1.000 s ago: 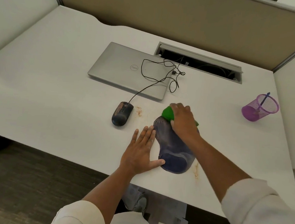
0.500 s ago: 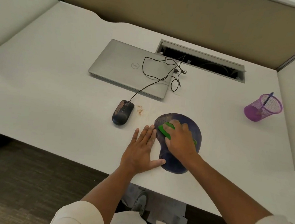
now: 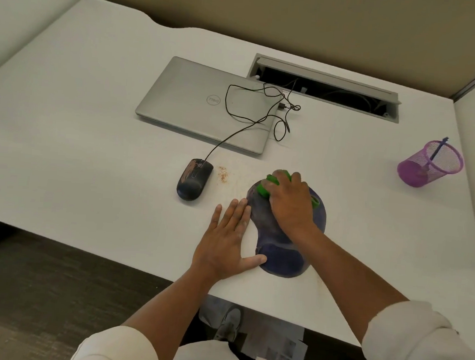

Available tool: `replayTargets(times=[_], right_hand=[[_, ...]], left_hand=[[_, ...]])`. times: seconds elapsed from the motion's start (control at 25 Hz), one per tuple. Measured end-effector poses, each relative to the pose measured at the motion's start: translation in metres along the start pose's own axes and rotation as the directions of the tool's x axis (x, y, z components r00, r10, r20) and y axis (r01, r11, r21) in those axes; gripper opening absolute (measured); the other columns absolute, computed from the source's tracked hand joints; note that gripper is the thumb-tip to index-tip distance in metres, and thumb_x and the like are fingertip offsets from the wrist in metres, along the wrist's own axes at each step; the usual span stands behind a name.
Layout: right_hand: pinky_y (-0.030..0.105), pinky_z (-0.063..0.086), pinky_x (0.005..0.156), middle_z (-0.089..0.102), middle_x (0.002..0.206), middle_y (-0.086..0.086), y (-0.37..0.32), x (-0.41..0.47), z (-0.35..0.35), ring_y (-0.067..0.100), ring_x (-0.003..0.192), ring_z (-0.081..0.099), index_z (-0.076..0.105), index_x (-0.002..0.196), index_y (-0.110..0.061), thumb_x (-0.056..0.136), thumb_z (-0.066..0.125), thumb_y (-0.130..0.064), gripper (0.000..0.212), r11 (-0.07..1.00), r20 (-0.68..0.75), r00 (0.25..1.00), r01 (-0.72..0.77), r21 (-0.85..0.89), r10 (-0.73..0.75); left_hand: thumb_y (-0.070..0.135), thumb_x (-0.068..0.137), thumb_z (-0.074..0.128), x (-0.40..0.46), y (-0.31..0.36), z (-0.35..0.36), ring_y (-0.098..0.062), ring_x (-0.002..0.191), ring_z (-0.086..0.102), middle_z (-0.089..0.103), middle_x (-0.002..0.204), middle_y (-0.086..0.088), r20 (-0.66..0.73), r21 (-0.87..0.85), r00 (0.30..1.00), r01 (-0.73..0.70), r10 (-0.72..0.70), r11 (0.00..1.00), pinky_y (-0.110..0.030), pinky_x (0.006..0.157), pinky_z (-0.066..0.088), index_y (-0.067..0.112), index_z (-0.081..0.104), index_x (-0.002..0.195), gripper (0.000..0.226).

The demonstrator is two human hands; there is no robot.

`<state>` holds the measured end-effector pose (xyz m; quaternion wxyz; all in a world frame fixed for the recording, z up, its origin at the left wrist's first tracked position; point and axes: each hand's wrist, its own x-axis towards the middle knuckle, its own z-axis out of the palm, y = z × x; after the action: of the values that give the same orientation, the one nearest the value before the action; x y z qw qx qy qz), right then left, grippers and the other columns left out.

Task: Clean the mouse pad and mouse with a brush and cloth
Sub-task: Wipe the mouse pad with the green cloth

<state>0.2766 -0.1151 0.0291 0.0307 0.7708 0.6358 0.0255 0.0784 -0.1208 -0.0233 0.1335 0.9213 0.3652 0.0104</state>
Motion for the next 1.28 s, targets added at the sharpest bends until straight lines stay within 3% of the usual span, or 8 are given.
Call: replayTargets(times=[0.2,0.44,0.6,0.8,0.92,1.04,1.12,1.28], right_hand=[[0.041,0.047,0.084,0.048,0.130,0.009,-0.003,0.026,-0.005,0.032,0.109,0.048,0.062,0.123,-0.023,0.098,0.050,-0.019,0.028,0.972,0.027,0.973,-0.231,0.029,0.230],[0.034,0.049,0.064,0.054,0.124,0.005,-0.021,-0.042,-0.008,0.027,0.099,0.051,0.068,0.110,-0.025,0.095,0.056,-0.020,0.019,0.994,0.069,0.994,-0.092,0.063,0.088],[0.039,0.051,0.066,0.057,0.121,0.006,-0.003,-0.040,-0.010,0.029,0.097,0.052,0.070,0.115,-0.025,0.095,0.057,-0.021,0.024,0.999,0.061,0.998,0.017,0.048,-0.020],[0.040,0.051,0.081,0.052,0.123,0.009,0.013,0.017,-0.014,0.030,0.107,0.050,0.064,0.124,-0.022,0.099,0.048,-0.017,0.031,0.985,0.071,0.986,-0.153,0.077,0.148],[0.036,0.048,0.079,0.053,0.122,0.008,0.013,0.022,-0.022,0.028,0.106,0.051,0.064,0.126,-0.024,0.098,0.050,-0.016,0.032,0.951,0.060,0.969,-0.246,0.189,0.238],[0.030,0.047,0.067,0.055,0.119,0.004,0.000,-0.007,-0.024,0.025,0.102,0.053,0.063,0.122,-0.030,0.095,0.058,-0.023,0.029,0.964,-0.030,0.986,-0.153,0.216,0.163],[0.030,0.050,0.063,0.056,0.119,0.000,-0.009,-0.029,-0.022,0.022,0.099,0.052,0.064,0.120,-0.032,0.093,0.060,-0.024,0.029,0.970,-0.012,0.996,-0.083,0.227,0.088],[0.035,0.055,0.073,0.057,0.127,0.001,-0.019,-0.050,-0.013,0.023,0.101,0.053,0.066,0.122,-0.032,0.097,0.057,-0.025,0.027,0.986,0.003,1.000,0.010,0.166,-0.010]], left_hand=[[0.091,0.086,0.020,0.001,0.000,-0.001,-0.015,0.155,-0.023,-0.014,0.171,-0.001,0.018,-0.006,1.000,0.013,-0.013,1.000,-0.046,0.127,-0.011,0.017,-0.009,0.163,0.110],[0.089,0.087,0.026,-0.001,0.000,-0.001,-0.016,0.156,-0.019,-0.009,0.172,-0.004,-0.013,-0.016,1.000,-0.002,0.001,1.000,-0.046,0.126,-0.010,0.012,0.000,0.164,0.111],[0.090,0.087,0.024,-0.001,0.000,0.000,-0.016,0.156,-0.018,-0.008,0.172,-0.003,-0.019,-0.018,1.000,-0.004,0.004,1.000,-0.046,0.126,-0.009,0.012,0.001,0.164,0.111],[0.090,0.087,0.021,0.001,0.000,0.000,-0.015,0.156,-0.019,-0.009,0.172,-0.002,-0.001,-0.015,1.000,0.009,-0.009,1.000,-0.046,0.128,-0.008,0.015,-0.001,0.164,0.110],[0.090,0.087,0.021,0.001,0.000,0.000,-0.015,0.155,-0.021,-0.011,0.172,-0.001,0.006,-0.018,1.000,0.012,-0.012,1.000,-0.045,0.127,-0.012,0.015,-0.003,0.164,0.110],[0.090,0.087,0.019,0.001,-0.001,0.000,-0.015,0.156,-0.020,-0.011,0.172,-0.002,-0.007,-0.006,1.000,0.004,-0.004,1.000,-0.044,0.126,-0.013,0.014,-0.003,0.164,0.111],[0.091,0.087,0.018,0.001,-0.001,-0.001,-0.015,0.156,-0.021,-0.011,0.172,-0.003,-0.009,-0.013,1.000,0.002,-0.002,1.000,-0.044,0.126,-0.013,0.014,-0.003,0.163,0.111],[0.094,0.084,0.018,0.002,0.008,0.001,-0.016,0.156,-0.018,-0.009,0.172,-0.003,-0.030,-0.035,0.997,0.067,-0.068,0.997,-0.048,0.126,-0.011,0.014,0.001,0.164,0.114]])
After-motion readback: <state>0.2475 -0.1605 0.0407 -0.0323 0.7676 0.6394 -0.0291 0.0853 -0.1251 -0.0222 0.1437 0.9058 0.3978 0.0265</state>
